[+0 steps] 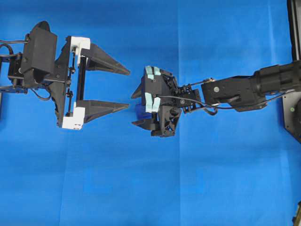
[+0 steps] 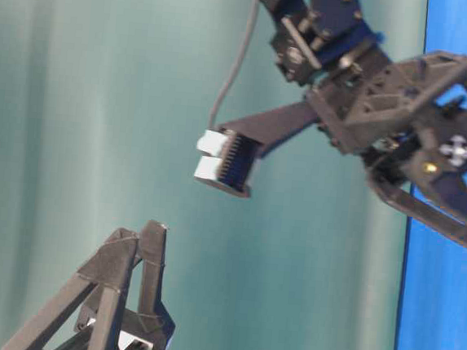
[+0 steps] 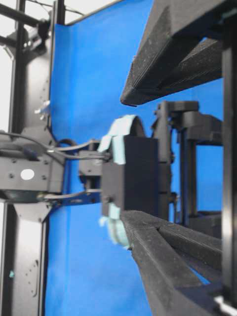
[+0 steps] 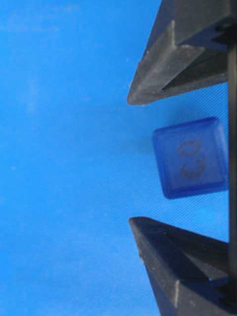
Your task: Handover the blue block to the right arm after grasping it with the left arm, then place it in the designated position.
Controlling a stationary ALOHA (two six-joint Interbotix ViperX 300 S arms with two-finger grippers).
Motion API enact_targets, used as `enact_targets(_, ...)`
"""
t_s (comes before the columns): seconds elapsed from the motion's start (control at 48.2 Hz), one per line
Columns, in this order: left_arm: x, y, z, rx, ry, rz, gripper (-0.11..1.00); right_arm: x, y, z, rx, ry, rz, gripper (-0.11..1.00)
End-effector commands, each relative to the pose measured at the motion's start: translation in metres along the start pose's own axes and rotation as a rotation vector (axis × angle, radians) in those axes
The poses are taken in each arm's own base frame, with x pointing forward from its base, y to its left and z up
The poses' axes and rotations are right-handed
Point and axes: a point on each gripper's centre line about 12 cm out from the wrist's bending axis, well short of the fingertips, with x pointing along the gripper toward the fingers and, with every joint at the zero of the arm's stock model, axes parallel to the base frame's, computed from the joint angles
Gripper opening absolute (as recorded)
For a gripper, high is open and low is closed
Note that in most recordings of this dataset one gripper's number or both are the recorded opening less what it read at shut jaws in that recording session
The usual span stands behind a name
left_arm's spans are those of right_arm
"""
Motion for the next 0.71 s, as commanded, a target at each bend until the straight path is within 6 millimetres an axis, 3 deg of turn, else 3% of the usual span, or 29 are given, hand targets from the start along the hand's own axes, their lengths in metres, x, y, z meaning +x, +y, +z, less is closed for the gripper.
enact_targets(0.0, -0.002, -0.003, 0.016, 0.002, -0.046, -0.007, 0.92, -0.019, 0.003, 0.021, -0.002, -0.045, -0.004, 0.81)
enact_targets(0.311, -0.002, -0.003, 0.017, 0.002, -0.047, -0.009, 0.92, -0.076, 0.01, 0.05, -0.013, -0.099, -0.03, 0.81)
enact_targets(0.685, -0.002, -0.003, 0.017, 0.002, -0.049, -0.008, 0.92, -0.158, 0.013, 0.069, -0.01, -0.187, -0.057, 0.8)
